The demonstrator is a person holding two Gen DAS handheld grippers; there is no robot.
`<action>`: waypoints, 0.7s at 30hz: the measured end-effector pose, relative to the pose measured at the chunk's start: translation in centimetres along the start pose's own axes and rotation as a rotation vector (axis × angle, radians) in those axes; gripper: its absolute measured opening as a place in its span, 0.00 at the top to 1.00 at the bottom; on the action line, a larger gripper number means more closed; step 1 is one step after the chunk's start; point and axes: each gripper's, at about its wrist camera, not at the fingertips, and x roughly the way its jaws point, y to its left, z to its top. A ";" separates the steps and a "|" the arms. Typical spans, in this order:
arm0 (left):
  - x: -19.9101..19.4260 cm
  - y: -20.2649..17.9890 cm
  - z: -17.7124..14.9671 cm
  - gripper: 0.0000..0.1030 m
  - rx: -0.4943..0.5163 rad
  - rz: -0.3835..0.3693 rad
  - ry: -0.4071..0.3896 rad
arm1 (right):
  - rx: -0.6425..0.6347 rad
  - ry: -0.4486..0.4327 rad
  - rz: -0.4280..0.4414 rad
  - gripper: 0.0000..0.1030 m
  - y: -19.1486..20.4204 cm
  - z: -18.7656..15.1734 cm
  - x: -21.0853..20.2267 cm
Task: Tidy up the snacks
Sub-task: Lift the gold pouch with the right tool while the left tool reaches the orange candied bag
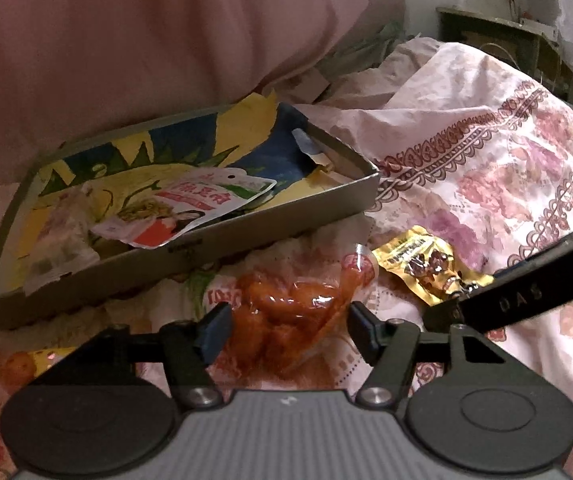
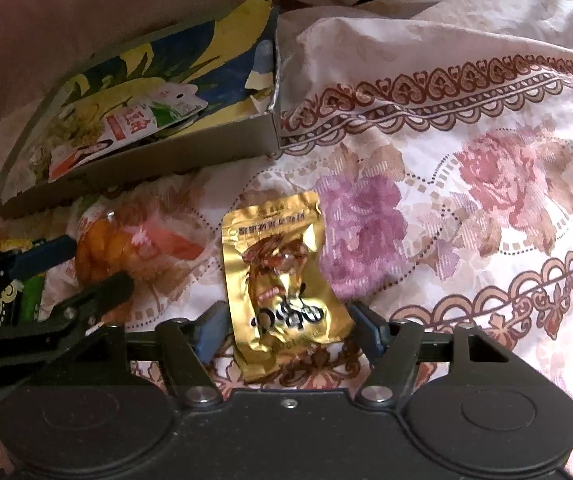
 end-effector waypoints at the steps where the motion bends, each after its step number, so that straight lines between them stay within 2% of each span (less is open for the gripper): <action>1: -0.1 -0.1 0.0 0.36 0.005 0.004 0.003 | -0.007 -0.005 -0.001 0.28 0.1 0.0 0.1; 4: -0.6 -0.2 -0.1 0.37 0.003 0.015 0.013 | -0.045 -0.019 -0.017 0.24 0.5 0.2 0.4; 7: -1.2 0.0 -0.2 0.40 -0.015 0.024 0.020 | -0.078 -0.027 -0.035 0.27 0.8 0.2 0.7; 8: -1.4 0.1 -0.3 0.46 -0.023 0.018 0.020 | -0.081 -0.028 -0.043 0.30 0.8 0.2 0.7; 9: -1.6 0.2 -0.3 0.63 -0.039 -0.008 0.031 | -0.083 -0.030 -0.045 0.37 0.8 0.2 0.6; 10: -1.6 0.3 -0.4 0.66 -0.054 -0.018 0.049 | -0.086 -0.030 -0.044 0.39 0.7 0.3 0.5; 12: -1.7 0.1 -0.7 0.66 -0.068 -0.013 0.059 | -0.083 -0.031 -0.041 0.41 0.7 0.3 0.2; 17: -1.7 -0.8 -1.4 0.65 0.015 0.052 0.063 | -0.064 -0.028 -0.037 0.42 0.5 -0.1 -0.3; 18: -1.7 -0.9 -1.4 0.62 0.028 0.076 0.064 | -0.060 -0.027 -0.037 0.42 0.5 -0.2 -0.4; 19: -1.6 -0.9 -1.5 0.51 0.035 0.097 0.063 | -0.057 -0.026 -0.036 0.42 0.4 -0.2 -0.4; 21: -1.6 -0.6 -1.5 0.38 0.021 0.114 0.050 | -0.045 -0.024 -0.034 0.41 0.3 -0.2 -0.4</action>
